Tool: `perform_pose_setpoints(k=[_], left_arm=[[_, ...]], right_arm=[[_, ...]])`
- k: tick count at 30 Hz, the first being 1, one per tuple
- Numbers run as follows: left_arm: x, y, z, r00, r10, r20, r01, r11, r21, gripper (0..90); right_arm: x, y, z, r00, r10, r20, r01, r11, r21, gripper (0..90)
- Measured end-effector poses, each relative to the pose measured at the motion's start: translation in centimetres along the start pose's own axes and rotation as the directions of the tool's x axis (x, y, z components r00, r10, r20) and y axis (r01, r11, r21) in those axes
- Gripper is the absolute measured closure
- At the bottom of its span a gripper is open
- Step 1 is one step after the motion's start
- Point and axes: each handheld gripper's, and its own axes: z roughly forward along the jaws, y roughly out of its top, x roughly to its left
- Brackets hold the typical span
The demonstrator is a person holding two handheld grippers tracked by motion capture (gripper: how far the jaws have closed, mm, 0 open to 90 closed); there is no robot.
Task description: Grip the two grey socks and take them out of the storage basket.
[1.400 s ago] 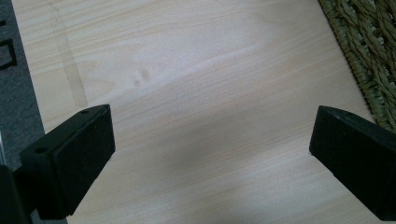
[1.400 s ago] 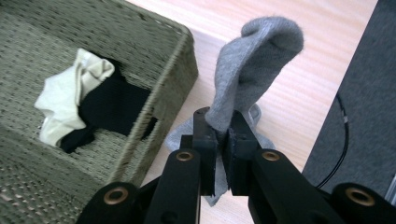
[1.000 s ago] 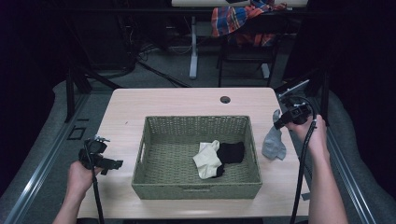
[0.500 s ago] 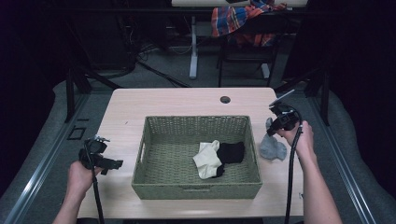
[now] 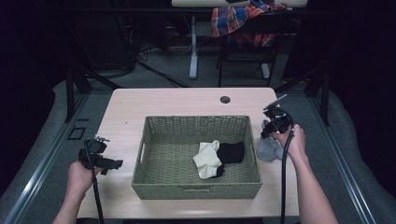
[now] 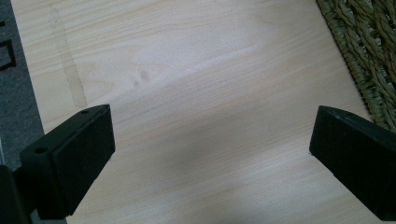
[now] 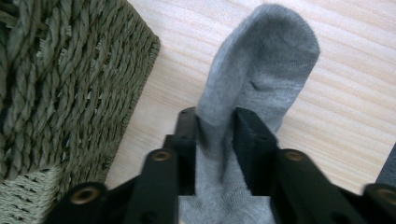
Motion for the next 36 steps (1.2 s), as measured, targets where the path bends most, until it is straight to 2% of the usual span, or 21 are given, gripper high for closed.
perform_pose_setpoints(k=[2,3,4,6,8,9,12,14,15,16,20,25,26,31,33,36], left_arm=[[0.0,0.0,0.0,1.0,0.002,0.001,-0.002,1.0,-0.001,0.3],[0.0,0.0,0.0,1.0,0.003,0.0,-0.003,1.0,-0.001,0.3],[0.0,0.0,0.0,1.0,0.003,0.001,-0.003,1.0,-0.001,0.3],[0.0,0.0,0.0,1.0,0.002,0.0,-0.002,1.0,-0.001,0.3],[0.0,0.0,0.0,1.0,0.004,0.0,-0.004,1.0,-0.002,0.3],[0.0,0.0,0.0,1.0,0.004,0.0,-0.004,1.0,-0.002,0.2],[0.0,0.0,0.0,1.0,0.001,0.0,-0.001,1.0,-0.003,0.2],[0.0,0.0,0.0,1.0,0.002,0.001,-0.002,1.0,-0.003,0.2],[0.0,0.0,-0.1,1.0,0.002,0.001,-0.002,1.0,-0.004,0.2],[-0.1,0.0,-0.1,1.0,-0.001,0.001,0.001,1.0,-0.008,0.2],[0.0,0.0,-0.1,1.0,0.001,0.006,-0.001,1.0,-0.007,0.2],[-0.1,0.1,-0.1,1.0,0.002,0.002,-0.002,0.9999,-0.012,0.2],[-0.1,0.2,-0.1,1.0,0.005,0.005,-0.005,0.9999,-0.011,0.2],[-0.1,0.2,-0.1,1.0,0.005,0.006,-0.005,0.9999,-0.01,0.1],[-0.1,0.2,-0.1,1.0,0.005,0.005,-0.005,0.9999,-0.011,0.1],[-0.2,0.3,-0.1,1.0,0.004,0.004,-0.004,0.9999,-0.012,0.1]], right_arm=[[-0.1,0.0,-0.1,1.0,-0.003,-0.002,0.003,1.0,-0.003,62.7],[-0.2,0.1,-0.3,0.9998,-0.017,-0.005,0.017,1.0,0.014,59.3],[-0.2,0.0,-0.5,1.0,-0.009,-0.003,0.009,1.0,-0.011,57.4],[-0.4,0.0,-0.9,0.9999,-0.012,-0.006,0.012,1.0,-0.013,54.6],[-0.4,-0.2,-1.3,1.0,0.004,-0.004,-0.004,0.999,-0.053,50.6],[-0.4,-0.2,-1.3,1.0,0.004,-0.004,-0.004,0.999,-0.053,50.6],[-0.6,-0.6,-2.6,0.9999,-0.001,-0.011,0.0,0.998,-0.069,41.9],[-0.5,-1.0,-3.3,0.9998,0.019,-0.008,-0.02,0.995,-0.098,32.5],[-0.5,-1.0,-3.3,0.9998,0.019,-0.008,-0.02,0.995,-0.098,32.5],[-0.6,-1.3,-3.7,0.9998,0.021,0.001,-0.021,0.992,-0.122,25.7],[-0.4,-2.7,-5.3,0.9995,0.022,-0.024,-0.026,0.985,-0.17,15.6],[-0.3,-4.1,-5.5,0.9995,0.002,-0.033,-0.007,0.988,-0.155,12.3],[0.0,-4.9,-5.4,0.9998,-0.003,-0.021,0.0,0.99,-0.139,6.3],[0.3,-6.7,-5.2,0.9993,-0.02,-0.031,0.016,0.993,-0.12,4.9],[0.7,-7.9,-4.7,0.9991,-0.038,-0.019,0.036,0.996,-0.087,3.4],[0.9,-8.5,-4.4,0.9985,-0.053,-0.016,0.052,0.997,-0.065,3.0]])
